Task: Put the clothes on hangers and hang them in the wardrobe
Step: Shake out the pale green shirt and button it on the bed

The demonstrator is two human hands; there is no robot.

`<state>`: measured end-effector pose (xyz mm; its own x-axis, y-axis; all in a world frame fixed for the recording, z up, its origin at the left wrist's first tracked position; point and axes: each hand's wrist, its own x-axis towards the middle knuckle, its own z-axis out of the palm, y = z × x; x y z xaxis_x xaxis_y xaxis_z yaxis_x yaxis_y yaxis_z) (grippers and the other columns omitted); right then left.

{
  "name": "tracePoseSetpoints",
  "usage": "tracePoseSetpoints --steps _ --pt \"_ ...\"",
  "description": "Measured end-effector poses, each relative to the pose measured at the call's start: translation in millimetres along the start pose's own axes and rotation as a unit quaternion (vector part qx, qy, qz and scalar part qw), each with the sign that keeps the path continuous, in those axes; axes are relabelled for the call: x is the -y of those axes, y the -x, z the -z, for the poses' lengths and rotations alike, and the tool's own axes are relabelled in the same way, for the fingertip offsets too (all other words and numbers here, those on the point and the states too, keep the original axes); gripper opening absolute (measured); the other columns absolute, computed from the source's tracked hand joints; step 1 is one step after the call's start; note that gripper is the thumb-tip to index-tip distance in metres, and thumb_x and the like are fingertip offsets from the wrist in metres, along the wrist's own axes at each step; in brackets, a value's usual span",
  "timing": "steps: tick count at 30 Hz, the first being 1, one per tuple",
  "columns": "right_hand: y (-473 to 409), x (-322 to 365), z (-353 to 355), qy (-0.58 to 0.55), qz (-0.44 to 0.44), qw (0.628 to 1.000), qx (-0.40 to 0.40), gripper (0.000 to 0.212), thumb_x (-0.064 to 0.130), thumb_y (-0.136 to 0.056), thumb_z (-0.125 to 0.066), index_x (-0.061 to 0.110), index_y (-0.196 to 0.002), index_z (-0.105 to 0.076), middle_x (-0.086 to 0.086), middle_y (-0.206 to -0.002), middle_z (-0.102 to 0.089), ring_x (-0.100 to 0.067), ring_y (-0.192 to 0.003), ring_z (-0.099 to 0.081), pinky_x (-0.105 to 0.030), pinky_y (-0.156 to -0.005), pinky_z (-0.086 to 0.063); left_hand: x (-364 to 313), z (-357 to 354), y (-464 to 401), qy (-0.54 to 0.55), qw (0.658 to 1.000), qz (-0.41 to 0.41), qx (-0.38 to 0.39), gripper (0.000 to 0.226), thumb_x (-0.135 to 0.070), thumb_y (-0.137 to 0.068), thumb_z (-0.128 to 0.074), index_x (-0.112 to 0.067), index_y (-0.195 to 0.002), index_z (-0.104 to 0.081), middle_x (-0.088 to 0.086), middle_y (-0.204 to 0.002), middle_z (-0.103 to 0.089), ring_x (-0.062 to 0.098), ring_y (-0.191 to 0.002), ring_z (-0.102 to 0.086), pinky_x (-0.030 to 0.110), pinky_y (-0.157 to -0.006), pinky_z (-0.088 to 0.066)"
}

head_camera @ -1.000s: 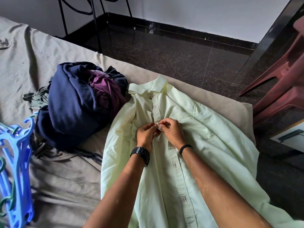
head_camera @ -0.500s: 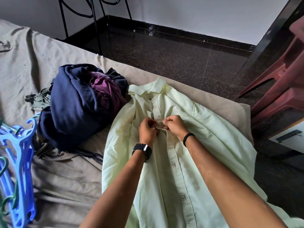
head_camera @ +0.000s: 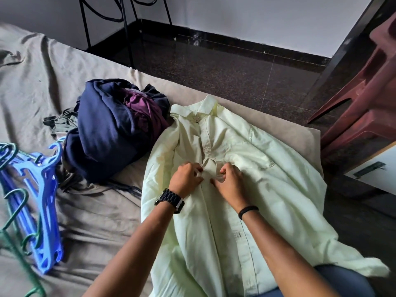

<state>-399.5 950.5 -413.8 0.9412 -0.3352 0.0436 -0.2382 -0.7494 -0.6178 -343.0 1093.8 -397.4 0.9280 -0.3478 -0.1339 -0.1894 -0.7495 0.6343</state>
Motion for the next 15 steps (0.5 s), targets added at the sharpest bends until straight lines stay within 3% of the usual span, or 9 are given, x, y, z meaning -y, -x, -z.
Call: tracePoseSetpoints --steps 3,5,8,12,15 --pt "2 4 4 0.032 -0.026 0.999 0.003 0.018 0.013 -0.077 -0.065 0.006 -0.092 -0.060 -0.015 -0.089 -0.067 -0.033 -0.090 -0.059 -0.036 -0.074 -0.045 4 4 3 0.009 1.000 0.014 -0.004 0.034 -0.002 -0.086 -0.051 -0.011 -0.116 -0.064 0.016 -0.106 -0.064 0.031 -0.098 -0.059 0.030 -0.081 -0.045" --pt "2 4 10 -0.006 -0.051 0.999 0.004 0.006 0.011 -0.075 -0.064 0.008 -0.078 -0.059 -0.012 -0.073 -0.066 -0.030 -0.075 -0.061 -0.033 -0.064 -0.044 5 7 4 0.006 1.000 0.031 0.004 0.040 0.000 -0.084 -0.048 -0.013 -0.119 -0.062 0.016 -0.109 -0.060 0.032 -0.100 -0.059 0.031 -0.084 -0.047" --pt "2 5 23 -0.082 -0.102 0.991 0.015 0.014 0.009 -0.074 -0.066 0.014 -0.065 -0.056 0.005 -0.052 -0.053 -0.017 -0.056 -0.052 -0.027 -0.053 -0.035 1 5 5 -0.025 0.999 0.043 0.005 0.032 -0.009 -0.087 -0.051 -0.009 -0.119 -0.058 0.018 -0.114 -0.054 0.035 -0.102 -0.056 0.036 -0.087 -0.048" --pt "3 3 30 -0.135 -0.110 0.984 0.022 0.009 0.010 -0.077 -0.067 0.014 -0.070 -0.065 0.006 -0.059 -0.058 -0.012 -0.066 -0.055 -0.024 -0.060 -0.039 -12 -2 9 -0.045 0.997 0.059 0.001 0.024 -0.023 -0.091 -0.052 -0.017 -0.110 -0.064 0.014 -0.112 -0.052 0.033 -0.095 -0.059 0.035 -0.079 -0.049" --pt "4 4 29 -0.166 -0.107 0.980 0.012 0.006 0.006 -0.079 -0.066 0.005 -0.081 -0.071 -0.002 -0.072 -0.066 -0.013 -0.074 -0.060 -0.025 -0.068 -0.043 -21 -8 13 -0.052 0.998 0.023 -0.025 0.025 -0.027 -0.089 -0.057 -0.023 -0.112 -0.066 0.010 -0.112 -0.046 0.031 -0.102 -0.049 0.033 -0.084 -0.044"
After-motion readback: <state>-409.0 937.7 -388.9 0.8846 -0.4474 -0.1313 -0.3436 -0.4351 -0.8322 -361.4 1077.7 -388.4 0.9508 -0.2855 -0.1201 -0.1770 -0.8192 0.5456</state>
